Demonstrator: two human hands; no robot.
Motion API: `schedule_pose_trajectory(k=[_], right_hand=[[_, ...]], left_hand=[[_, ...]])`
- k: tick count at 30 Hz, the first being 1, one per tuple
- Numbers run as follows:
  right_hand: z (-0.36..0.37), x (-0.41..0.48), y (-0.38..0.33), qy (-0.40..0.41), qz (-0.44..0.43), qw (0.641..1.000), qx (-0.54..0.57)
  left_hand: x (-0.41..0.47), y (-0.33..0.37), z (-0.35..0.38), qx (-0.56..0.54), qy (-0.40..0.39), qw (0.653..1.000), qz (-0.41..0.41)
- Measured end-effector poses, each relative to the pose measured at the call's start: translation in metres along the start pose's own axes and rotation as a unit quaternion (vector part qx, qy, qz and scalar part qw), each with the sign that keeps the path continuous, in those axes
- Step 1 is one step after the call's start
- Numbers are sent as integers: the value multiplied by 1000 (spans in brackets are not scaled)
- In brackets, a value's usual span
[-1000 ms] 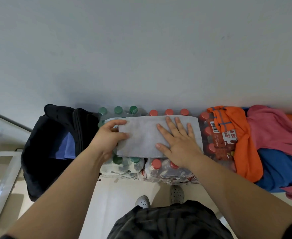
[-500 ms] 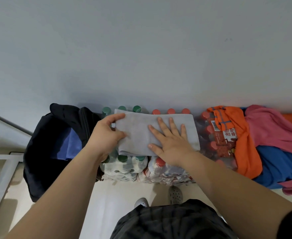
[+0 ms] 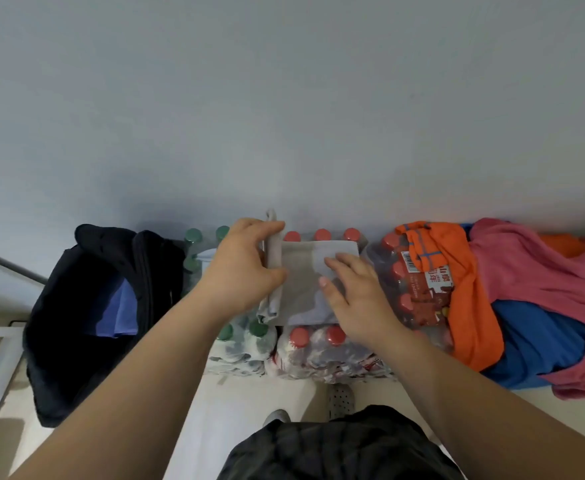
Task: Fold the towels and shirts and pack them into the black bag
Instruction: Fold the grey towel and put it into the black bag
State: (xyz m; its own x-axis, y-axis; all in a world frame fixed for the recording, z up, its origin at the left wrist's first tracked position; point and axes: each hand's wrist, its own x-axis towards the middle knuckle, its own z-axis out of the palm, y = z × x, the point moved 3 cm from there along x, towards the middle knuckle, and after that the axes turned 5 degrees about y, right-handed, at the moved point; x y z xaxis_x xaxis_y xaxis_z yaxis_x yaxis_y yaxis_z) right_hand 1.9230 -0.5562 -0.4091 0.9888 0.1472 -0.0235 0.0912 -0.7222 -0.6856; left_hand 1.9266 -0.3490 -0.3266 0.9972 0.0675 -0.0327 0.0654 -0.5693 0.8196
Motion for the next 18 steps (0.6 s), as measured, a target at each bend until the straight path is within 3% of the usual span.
schedule_pose_trajectory(k=[3,7,11,18], right_hand=[[-19,-1,25,-4,60,991,118],[-33,3,42,-74,140,933,324],[-38,7,51,-116,126,919,355],[-43,10,57,-202,118,904,357]], left_hand=[[8,21,40,42,-33,999,4],[14,32,92,101,-63,993,-2],[13,35,129,129,-60,990,-18],[1,29,134,77,-38,995,-51]])
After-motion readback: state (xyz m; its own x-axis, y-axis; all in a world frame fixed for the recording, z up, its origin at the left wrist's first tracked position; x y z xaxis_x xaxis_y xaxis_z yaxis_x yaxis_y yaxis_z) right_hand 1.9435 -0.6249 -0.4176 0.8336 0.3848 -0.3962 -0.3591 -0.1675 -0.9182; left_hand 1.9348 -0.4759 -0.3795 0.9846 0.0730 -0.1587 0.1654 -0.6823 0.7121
